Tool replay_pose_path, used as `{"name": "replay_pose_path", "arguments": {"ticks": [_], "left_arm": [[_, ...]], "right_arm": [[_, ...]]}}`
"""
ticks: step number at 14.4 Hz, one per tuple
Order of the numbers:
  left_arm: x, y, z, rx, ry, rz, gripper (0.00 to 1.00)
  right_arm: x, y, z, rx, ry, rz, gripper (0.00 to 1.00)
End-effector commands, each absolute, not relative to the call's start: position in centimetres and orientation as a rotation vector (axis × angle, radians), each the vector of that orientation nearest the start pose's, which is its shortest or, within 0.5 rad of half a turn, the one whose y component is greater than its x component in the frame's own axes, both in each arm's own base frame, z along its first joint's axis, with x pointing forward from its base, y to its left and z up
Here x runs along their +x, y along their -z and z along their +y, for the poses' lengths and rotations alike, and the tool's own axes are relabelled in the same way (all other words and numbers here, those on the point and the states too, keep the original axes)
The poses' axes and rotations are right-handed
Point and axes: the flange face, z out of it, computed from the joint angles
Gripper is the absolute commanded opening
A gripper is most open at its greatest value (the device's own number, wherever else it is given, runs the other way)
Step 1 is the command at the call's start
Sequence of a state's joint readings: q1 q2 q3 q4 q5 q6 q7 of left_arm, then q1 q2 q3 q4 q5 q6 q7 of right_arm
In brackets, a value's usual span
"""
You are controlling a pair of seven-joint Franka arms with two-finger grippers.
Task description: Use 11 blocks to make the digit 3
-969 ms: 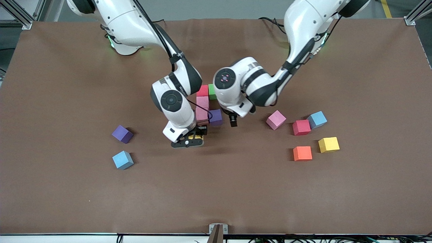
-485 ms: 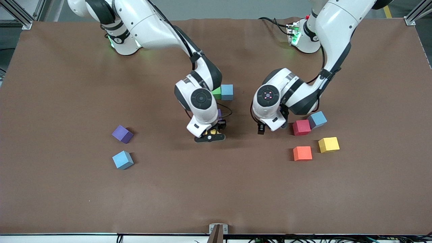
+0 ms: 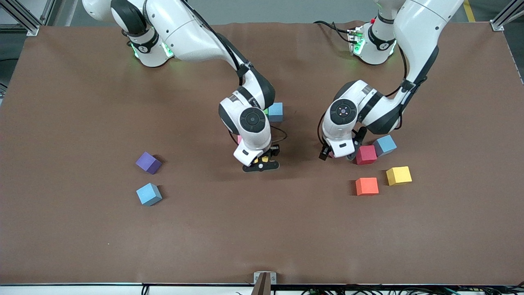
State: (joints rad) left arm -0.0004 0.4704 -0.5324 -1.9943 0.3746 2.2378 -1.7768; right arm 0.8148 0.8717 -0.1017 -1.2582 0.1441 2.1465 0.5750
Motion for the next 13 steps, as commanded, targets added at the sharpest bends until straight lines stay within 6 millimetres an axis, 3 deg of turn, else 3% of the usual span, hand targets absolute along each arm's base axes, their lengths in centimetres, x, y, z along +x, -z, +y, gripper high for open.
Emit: {"name": "replay_pose_path", "arguments": {"ticks": [1, 5, 13], "left_arm": [[51.2, -24.4, -27.5, -2.688, -0.004, -1.324, 1.0], [50.7, -23.1, -26.2, -2.699, 0.004, -1.307, 1.0], [49.9, -21.5, -25.2, -2.736, 0.002, -1.317, 1.0]], "right_arm": [[55.0, -24.1, 51.6, -3.105, -0.026, -0.171, 0.0], [53.9, -22.9, 51.2, -3.14, -0.101, -0.171, 0.0], [53.7, -23.0, 51.5, -3.137, -0.096, -0.178, 0.0]]}}
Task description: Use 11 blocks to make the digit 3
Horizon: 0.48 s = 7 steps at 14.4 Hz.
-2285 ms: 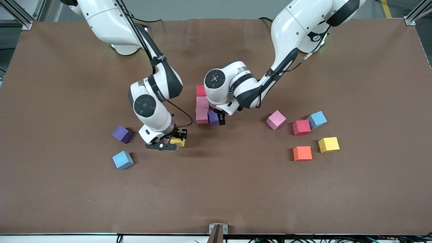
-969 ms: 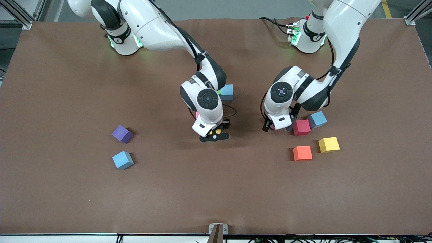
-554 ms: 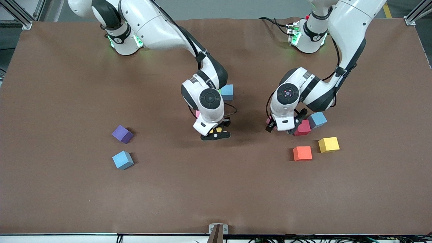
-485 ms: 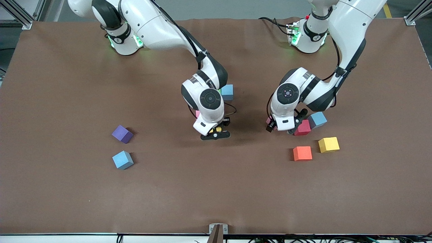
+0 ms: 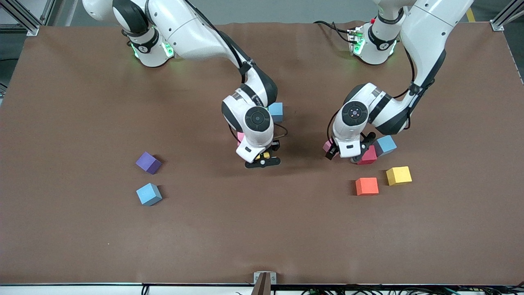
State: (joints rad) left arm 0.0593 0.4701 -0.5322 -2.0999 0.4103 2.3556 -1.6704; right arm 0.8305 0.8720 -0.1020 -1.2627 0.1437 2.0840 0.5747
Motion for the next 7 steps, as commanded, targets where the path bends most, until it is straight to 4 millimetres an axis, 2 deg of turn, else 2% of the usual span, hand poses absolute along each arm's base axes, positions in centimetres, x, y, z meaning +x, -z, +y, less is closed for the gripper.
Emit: {"name": "replay_pose_path", "arguments": {"ticks": [1, 2, 3, 4, 7], "left_arm": [[49.9, -21.4, -25.2, -2.738, -0.002, -1.314, 1.0], [49.9, -21.4, -25.3, -2.746, 0.001, -1.316, 1.0], [50.0, -21.3, -25.3, -2.748, -0.001, -1.319, 0.93], [50.1, -21.2, -25.4, -2.755, 0.002, -1.32, 0.81], [50.1, -21.2, -25.5, -2.762, 0.008, -1.316, 0.37]], "right_arm": [[53.7, -23.0, 51.5, -3.138, -0.096, -0.175, 0.0], [53.7, -23.0, 51.5, -3.137, -0.094, -0.175, 0.0], [53.9, -23.1, 51.3, -3.136, -0.089, -0.169, 0.0], [54.3, -23.0, 50.9, -3.138, -0.084, -0.158, 0.0], [54.9, -23.0, 50.3, -3.144, -0.073, -0.149, 0.0]]}}
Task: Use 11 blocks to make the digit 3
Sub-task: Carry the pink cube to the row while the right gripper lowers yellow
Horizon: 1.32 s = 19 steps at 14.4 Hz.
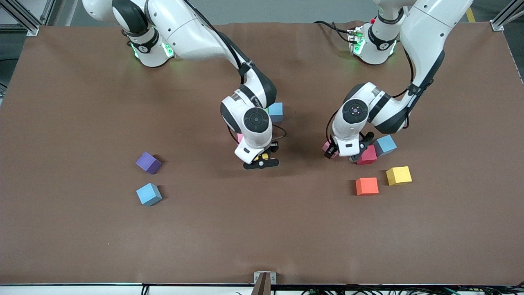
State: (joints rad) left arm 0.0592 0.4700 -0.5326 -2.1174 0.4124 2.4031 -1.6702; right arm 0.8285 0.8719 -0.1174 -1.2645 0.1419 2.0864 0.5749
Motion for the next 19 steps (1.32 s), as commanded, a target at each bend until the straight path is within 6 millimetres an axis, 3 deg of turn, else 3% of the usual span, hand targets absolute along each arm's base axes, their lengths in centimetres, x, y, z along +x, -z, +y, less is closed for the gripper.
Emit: {"name": "replay_pose_path", "arguments": {"ticks": [1, 2, 5, 7, 9, 12, 15, 19], "left_arm": [[50.2, -21.4, -25.6, -2.762, 0.012, -1.324, 0.27], [50.7, -21.8, -25.7, -2.759, 0.022, -1.35, 0.22], [51.6, -23.3, -26.8, -2.702, 0.039, -1.475, 0.22], [51.5, -24.3, -29.3, -2.613, 0.022, -1.644, 0.22], [50.7, -24.2, -32.2, -2.461, -0.003, -1.895, 0.22], [49.6, -23.6, -35.7, -2.193, -0.024, -2.21, 0.22], [49.0, -24.1, -37.7, -2.086, -0.028, -2.33, 0.21], [48.3, -22.5, -40.8, -2.031, -0.082, -2.372, 0.21]], "right_arm": [[55.2, -23.0, 49.9, -3.144, -0.073, -0.139, 0.0], [55.5, -23.2, 49.7, -3.142, -0.07, -0.132, 0.0], [56.2, -23.1, 48.5, -3.143, -0.073, -0.102, 0.0], [56.0, -22.6, 47.8, -3.142, -0.068, -0.087, 0.0], [55.5, -21.7, 47.1, -3.141, -0.061, -0.078, 0.0], [55.2, -22.0, 46.3, -3.141, -0.057, -0.066, 0.0], [55.1, -22.6, 45.3, -3.141, -0.064, -0.048, 0.0], [54.6, -22.7, 44.5, -3.139, -0.06, -0.036, 0.0]]}}
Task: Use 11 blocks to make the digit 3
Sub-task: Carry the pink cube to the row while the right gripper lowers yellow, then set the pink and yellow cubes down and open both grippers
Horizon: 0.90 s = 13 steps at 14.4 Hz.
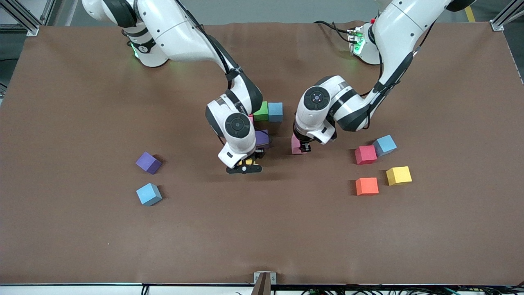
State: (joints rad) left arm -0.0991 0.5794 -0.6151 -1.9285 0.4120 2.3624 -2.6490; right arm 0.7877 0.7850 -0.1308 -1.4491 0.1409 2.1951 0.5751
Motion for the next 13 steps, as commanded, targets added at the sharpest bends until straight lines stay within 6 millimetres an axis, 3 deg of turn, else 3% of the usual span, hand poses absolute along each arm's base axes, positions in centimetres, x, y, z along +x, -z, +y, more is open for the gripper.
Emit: {"name": "replay_pose_path", "arguments": {"ticks": [1, 4, 13], "left_arm": [[48.4, -22.3, -41.3, 2.053, 0.094, 2.397, 0.21], [47.9, -22.2, -43.6, 2.006, 0.11, 2.421, 0.21], [45.9, -20.8, -46.4, 2.006, 0.14, 2.441, 0.21]], "right_arm": [[54.5, -22.6, 44.4, -3.139, -0.06, -0.035, 0.0], [54.4, -22.4, 44.4, -3.136, -0.052, -0.034, 0.0], [54.1, -21.9, 44.2, -3.143, -0.074, -0.013, 0.0]]}}
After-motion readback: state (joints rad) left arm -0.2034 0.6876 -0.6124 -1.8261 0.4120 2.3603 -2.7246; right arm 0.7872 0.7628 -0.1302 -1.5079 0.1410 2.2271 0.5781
